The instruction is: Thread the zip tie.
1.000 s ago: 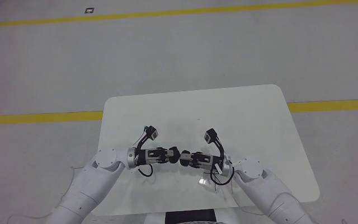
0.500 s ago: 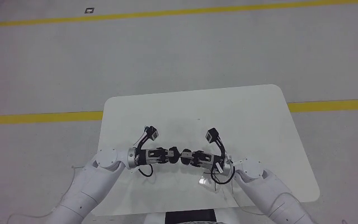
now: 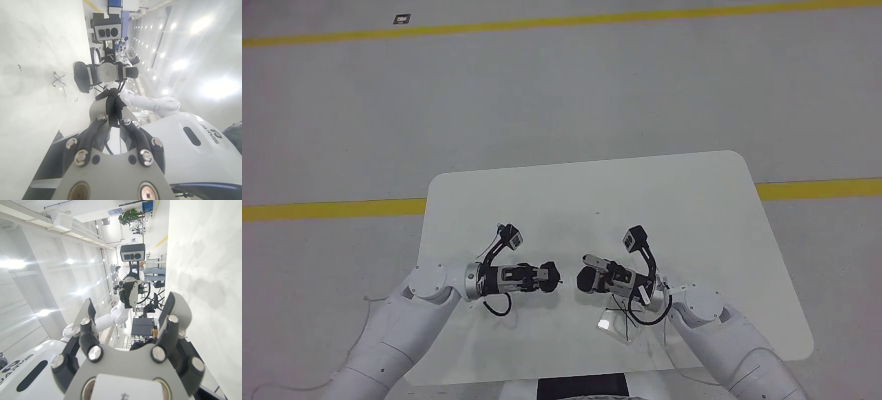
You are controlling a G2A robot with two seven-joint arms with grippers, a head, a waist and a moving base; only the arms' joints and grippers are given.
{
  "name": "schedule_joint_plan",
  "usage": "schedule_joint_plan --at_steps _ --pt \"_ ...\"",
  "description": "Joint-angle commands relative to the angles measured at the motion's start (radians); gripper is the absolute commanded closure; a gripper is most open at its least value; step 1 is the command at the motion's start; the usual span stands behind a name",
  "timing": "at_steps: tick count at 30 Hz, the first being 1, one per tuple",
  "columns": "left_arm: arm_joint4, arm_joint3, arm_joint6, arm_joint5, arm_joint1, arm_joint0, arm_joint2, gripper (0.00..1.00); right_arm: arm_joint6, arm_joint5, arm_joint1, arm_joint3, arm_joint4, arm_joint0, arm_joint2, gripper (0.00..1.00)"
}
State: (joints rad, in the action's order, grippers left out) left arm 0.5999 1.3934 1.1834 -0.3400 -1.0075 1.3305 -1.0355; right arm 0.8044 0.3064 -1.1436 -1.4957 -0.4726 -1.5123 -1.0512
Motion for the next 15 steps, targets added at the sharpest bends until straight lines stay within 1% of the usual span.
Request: schedule_joint_plan --at_steps 1,3,4,5,6,8,9,11,12,15 --pt "0.000 0.000 0.000 0.000 0.000 0.000 0.000 1.00 0.000 0.000 0.000 0.000 0.000 0.000 0.000 0.00" --pt "0.000 0.000 0.000 0.000 0.000 0.000 0.000 1.00 0.000 0.000 0.000 0.000 0.000 0.000 0.000 0.00" --pt "0.001 0.013 -0.028 0.000 -0.002 -0.001 -0.003 1.00 0.000 0.000 0.000 0.000 0.000 0.000 0.000 0.00" --pt "0.030 0.036 -0.051 0.000 -0.006 0.006 -0.011 1.00 0.000 0.000 0.000 0.000 0.000 0.000 0.000 0.00" --pt "0.035 0.050 -0.061 0.000 -0.008 0.009 -0.027 1.00 0.000 0.000 0.000 0.000 0.000 0.000 0.000 0.00" --pt "0.015 0.072 -0.087 0.000 -0.012 0.023 -0.065 1.00 0.000 0.000 0.000 0.000 0.000 0.000 0.000 0.00" --pt "-0.009 0.091 -0.097 0.000 -0.016 0.037 -0.089 1.00 0.000 0.000 0.000 0.000 0.000 0.000 0.000 0.00" --pt "-0.042 0.113 -0.107 0.000 -0.022 0.059 -0.123 1.00 0.000 0.000 0.000 0.000 0.000 0.000 0.000 0.00" --pt "-0.058 0.122 -0.102 0.000 -0.027 0.072 -0.141 1.00 0.000 0.000 0.000 0.000 0.000 0.000 0.000 0.00" --pt "-0.099 0.128 -0.075 0.000 -0.040 0.091 -0.181 1.00 0.000 0.000 0.000 0.000 0.000 0.000 0.000 0.00"
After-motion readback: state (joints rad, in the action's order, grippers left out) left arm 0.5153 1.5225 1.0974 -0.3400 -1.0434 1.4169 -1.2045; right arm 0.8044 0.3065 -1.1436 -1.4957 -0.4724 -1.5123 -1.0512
